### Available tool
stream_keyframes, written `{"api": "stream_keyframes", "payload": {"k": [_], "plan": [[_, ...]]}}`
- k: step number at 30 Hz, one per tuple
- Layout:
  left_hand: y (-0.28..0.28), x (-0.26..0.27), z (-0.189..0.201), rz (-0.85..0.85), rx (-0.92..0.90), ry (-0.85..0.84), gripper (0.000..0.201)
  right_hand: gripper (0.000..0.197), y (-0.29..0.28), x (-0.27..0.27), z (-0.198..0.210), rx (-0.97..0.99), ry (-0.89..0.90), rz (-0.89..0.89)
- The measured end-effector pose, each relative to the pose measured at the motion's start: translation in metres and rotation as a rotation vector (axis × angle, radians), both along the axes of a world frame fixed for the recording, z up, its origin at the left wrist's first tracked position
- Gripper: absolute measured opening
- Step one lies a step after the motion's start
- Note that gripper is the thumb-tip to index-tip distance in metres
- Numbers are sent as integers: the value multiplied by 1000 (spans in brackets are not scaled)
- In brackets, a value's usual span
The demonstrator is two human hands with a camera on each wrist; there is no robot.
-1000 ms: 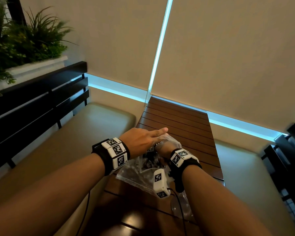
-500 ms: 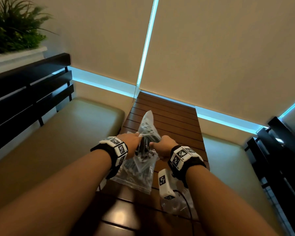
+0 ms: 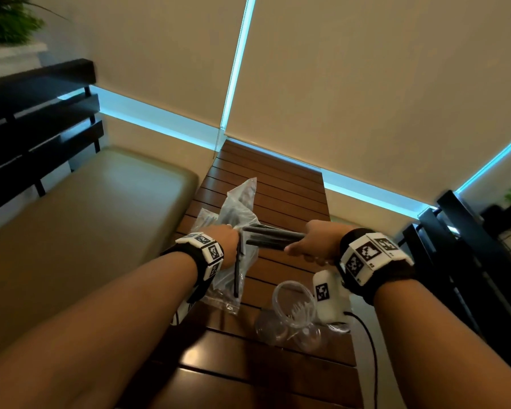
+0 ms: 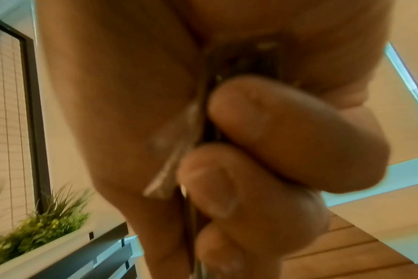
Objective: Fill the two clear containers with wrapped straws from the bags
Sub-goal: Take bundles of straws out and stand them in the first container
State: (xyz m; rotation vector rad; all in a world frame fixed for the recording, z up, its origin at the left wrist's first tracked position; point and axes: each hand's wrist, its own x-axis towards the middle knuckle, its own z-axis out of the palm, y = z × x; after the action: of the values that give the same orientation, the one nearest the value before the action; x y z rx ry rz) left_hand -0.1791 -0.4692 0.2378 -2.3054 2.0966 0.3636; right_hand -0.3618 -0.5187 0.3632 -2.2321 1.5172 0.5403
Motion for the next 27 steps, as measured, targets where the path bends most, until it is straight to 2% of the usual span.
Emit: {"api": "stream_keyframes", "payload": {"k": [3,6,8,11,13,15,17,19,21,22,23,24,25,27], "plan": [[2,-9,1,18,52,34,27,34,2,-22,20,57,-33,1],[6,-18,5,26,100,28,28,42,0,-44,36,67,-102,10],[8,-23,9,33,116,15,23,45,-4,-54,37,70,-205,7],[9,-35,17,72,71,86,20,44,-8,-56,16,89,-448,-6],[10,-44,26,139,-30,286,21,34,-6,-53,-12,40,-581,56],[10,-54,39,235,-126,617,36,21,0,-48,-44,-43,-660,100],[13,-60,56,293,-226,920,43,29,5,-45,-75,-95,-712,60],[15,-64,71,338,-339,1221,37,36,7,-46,-100,-144,-735,-21],[16,-67,83,401,-469,1465,56,34,10,-48,-116,-165,-745,-32],[16,-69,88,429,-548,1465,73,32,12,-48,-119,-168,-755,-26],[16,-70,91,440,-627,1382,87,32,13,-46,-120,-171,-769,-14],[16,-73,94,427,-708,1255,92,32,14,-44,-120,-171,-785,-4],[16,-78,97,384,-780,1111,88,33,14,-42,-120,-169,-804,2],[13,-88,104,285,-861,866,63,33,14,-38,-116,-156,-829,9]]}}
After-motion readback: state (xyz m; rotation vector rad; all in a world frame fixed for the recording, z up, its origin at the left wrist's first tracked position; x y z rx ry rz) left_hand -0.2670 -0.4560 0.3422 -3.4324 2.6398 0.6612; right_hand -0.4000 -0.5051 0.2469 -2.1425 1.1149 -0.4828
